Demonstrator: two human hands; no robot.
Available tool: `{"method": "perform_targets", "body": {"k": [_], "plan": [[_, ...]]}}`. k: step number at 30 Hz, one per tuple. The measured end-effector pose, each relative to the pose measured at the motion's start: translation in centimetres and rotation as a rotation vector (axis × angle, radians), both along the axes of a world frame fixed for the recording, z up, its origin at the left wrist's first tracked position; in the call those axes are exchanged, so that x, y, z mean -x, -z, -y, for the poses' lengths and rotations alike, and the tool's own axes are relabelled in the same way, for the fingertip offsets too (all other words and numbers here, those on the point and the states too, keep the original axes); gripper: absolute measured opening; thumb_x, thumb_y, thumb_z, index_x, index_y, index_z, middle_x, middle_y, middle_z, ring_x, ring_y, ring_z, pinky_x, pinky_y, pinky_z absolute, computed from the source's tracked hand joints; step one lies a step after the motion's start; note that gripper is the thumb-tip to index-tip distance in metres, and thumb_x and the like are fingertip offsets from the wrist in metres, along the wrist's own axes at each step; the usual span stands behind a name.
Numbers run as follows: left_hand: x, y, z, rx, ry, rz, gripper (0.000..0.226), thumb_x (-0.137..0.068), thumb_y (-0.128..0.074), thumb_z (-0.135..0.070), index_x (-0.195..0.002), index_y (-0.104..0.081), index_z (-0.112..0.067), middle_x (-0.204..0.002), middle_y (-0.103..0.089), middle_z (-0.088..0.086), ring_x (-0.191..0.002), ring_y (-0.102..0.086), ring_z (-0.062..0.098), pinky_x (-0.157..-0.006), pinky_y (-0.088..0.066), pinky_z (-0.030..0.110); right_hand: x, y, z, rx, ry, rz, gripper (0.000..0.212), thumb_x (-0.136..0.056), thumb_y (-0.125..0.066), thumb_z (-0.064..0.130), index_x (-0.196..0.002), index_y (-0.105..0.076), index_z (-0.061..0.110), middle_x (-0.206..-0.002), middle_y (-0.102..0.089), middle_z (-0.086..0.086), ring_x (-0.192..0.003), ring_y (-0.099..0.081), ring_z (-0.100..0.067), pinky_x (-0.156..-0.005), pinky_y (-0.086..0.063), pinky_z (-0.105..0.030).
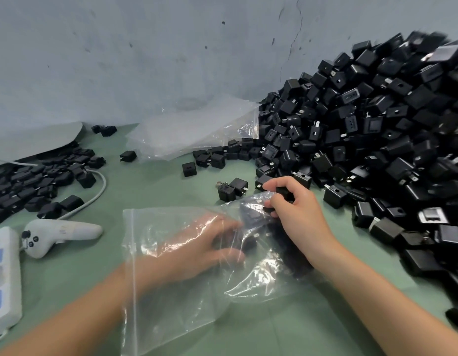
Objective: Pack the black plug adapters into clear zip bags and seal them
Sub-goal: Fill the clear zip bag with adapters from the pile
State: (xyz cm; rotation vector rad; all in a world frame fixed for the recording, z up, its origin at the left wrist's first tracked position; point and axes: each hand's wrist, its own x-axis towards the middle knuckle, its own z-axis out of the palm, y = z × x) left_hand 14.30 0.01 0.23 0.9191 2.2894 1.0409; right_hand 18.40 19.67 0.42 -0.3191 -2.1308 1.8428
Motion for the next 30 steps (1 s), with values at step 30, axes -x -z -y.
{"method": "perform_targets", "body": {"k": [30], "plan": [[0.0, -1.4, 0.6, 0.039, -0.268, 0.008, 0.015, -0.102, -0.052, -0.017, -0.102, -0.065, -0.025, -0.092, -0.069, -0.015, -0.079, -0.064, -0.003, -0.075, -0.046, 0.012, 0.2, 0.8, -0.2, -0.144, -0.003, -0.074, 0.030, -0.095, -0.051, 0.012, -0.094, -0.064, 0.039, -0.106, -0.060, 0.008, -0.054, -0.047, -0.004, -0.053, -0.038, -0.014]]}}
